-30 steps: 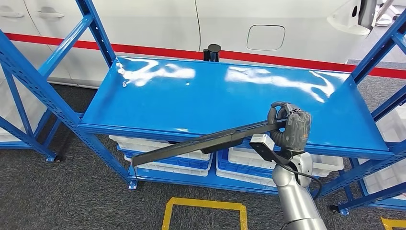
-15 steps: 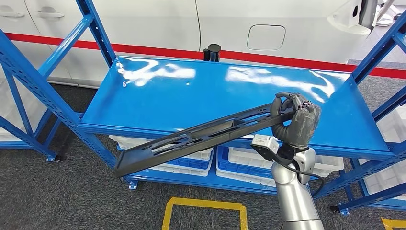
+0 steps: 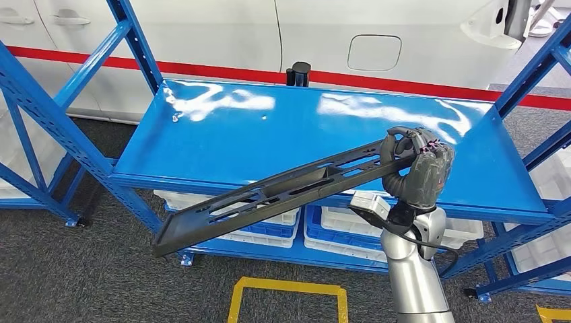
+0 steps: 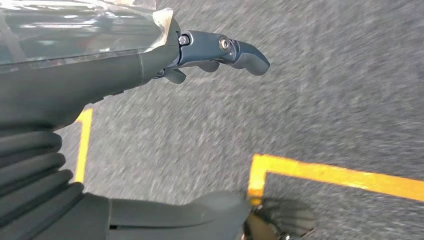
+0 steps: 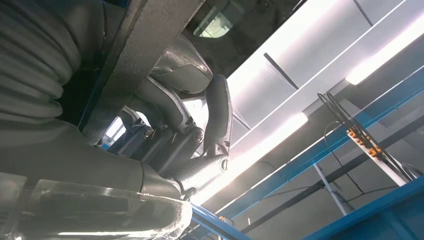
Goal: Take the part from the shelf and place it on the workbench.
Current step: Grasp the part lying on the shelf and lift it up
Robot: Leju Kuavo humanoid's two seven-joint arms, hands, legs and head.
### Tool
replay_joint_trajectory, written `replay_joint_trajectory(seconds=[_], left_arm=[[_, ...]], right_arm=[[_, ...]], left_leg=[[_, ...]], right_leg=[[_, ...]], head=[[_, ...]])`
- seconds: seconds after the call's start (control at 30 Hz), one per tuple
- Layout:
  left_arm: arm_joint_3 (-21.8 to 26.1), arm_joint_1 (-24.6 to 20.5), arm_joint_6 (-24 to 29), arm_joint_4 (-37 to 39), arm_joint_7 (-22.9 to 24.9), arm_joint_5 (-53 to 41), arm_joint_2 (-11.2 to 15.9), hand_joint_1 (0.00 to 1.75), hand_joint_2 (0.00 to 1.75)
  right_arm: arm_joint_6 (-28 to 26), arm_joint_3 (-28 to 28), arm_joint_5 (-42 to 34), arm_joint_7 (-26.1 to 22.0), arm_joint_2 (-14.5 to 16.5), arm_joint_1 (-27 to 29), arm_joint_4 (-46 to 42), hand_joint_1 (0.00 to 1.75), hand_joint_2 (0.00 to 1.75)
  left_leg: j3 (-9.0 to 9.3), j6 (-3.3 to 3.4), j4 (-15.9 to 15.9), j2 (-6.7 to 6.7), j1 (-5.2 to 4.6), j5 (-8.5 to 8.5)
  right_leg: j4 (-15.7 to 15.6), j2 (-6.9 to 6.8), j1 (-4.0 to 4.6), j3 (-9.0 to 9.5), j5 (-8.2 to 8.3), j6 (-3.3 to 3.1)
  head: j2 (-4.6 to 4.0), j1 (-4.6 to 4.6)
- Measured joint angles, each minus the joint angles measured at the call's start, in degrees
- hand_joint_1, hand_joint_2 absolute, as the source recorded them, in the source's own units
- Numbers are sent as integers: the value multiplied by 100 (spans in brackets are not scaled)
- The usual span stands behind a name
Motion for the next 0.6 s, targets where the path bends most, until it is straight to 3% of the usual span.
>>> replay_joint_trajectory(seconds=[0.13,0.3,0.6], left_arm=[[-84,-10,38,0,-194,-104,54,0,0],[-86,-58,-366,0,-342,34,104,0,0],[172,-68,0,0,-154,218,36,0,0]], right_arm=[[0,-1,118,62,16,0,-85,175,175],[0,-4,168,45,39,0,-135,175,175],[0,-68,223,-56,82,-2,-145,175,175]], left_leg=[[0,0,0,1,0,0],[0,0,0,1,1,0],[0,0,0,-1,0,0]], right_leg=[[0,0,0,0,0,0],[0,0,0,0,0,0],[0,0,0,1,0,0]], head=[[-1,1],[-1,1],[-1,1]])
